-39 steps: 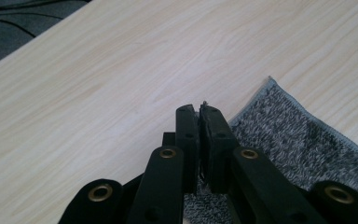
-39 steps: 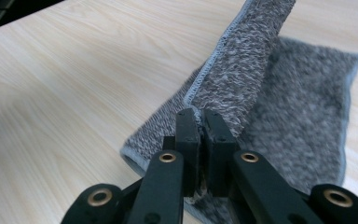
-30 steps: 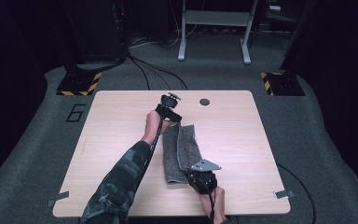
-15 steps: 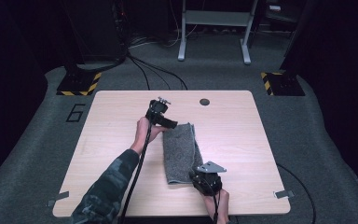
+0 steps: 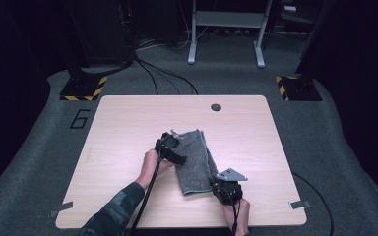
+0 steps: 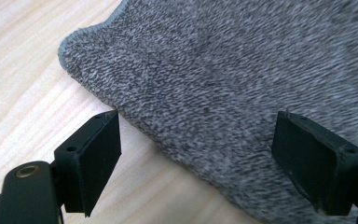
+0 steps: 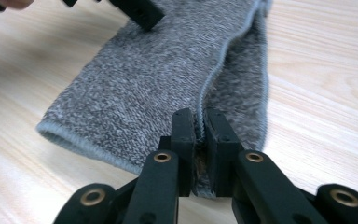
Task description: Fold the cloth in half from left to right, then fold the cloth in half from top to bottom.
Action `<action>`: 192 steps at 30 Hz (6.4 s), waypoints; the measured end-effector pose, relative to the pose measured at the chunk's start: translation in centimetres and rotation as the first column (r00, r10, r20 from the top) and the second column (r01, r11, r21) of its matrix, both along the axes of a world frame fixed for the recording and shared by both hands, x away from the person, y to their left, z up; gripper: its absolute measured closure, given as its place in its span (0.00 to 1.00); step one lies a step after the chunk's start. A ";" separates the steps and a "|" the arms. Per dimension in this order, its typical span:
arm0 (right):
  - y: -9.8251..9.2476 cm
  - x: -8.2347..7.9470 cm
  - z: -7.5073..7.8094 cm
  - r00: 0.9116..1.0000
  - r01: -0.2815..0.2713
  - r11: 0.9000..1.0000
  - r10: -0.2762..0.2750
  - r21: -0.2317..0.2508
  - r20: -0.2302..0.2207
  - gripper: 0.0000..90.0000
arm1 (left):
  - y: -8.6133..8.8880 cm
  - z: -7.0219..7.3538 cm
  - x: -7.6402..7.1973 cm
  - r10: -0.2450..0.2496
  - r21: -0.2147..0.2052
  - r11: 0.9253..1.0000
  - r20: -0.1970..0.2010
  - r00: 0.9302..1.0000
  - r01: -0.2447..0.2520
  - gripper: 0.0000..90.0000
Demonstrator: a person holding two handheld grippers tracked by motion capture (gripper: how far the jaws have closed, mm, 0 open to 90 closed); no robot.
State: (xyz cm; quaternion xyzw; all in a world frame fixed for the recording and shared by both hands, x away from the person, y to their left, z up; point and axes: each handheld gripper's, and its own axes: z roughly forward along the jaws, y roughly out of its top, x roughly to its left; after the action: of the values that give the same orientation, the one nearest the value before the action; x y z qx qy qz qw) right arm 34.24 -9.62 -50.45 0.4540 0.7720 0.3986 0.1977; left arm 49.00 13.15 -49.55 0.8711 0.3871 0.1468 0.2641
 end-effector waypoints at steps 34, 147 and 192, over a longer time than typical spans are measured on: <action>-0.7 3.9 -1.1 0.994 -0.010 0.994 -0.001 -0.104 -0.108 0.52 | 1.4 -1.4 -5.6 -0.094 -0.006 0.996 0.006 0.996 0.094 0.13; 1.8 20.0 0.0 0.968 -0.006 0.996 -0.017 -0.089 -0.252 0.57 | 2.8 -1.1 5.3 0.124 -0.118 0.985 -0.053 0.991 -0.129 0.28; 1.3 18.3 8.6 0.997 -0.068 0.997 0.067 0.021 0.031 0.97 | 3.9 6.4 3.7 0.080 -0.293 0.956 0.177 0.981 -0.025 0.96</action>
State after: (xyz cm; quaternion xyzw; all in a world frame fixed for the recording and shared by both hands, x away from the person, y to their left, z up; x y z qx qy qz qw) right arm 52.56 -8.28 -41.80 0.4236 0.7793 0.4204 0.1909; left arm 52.71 17.03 -43.18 0.7947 0.4010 0.1768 0.4200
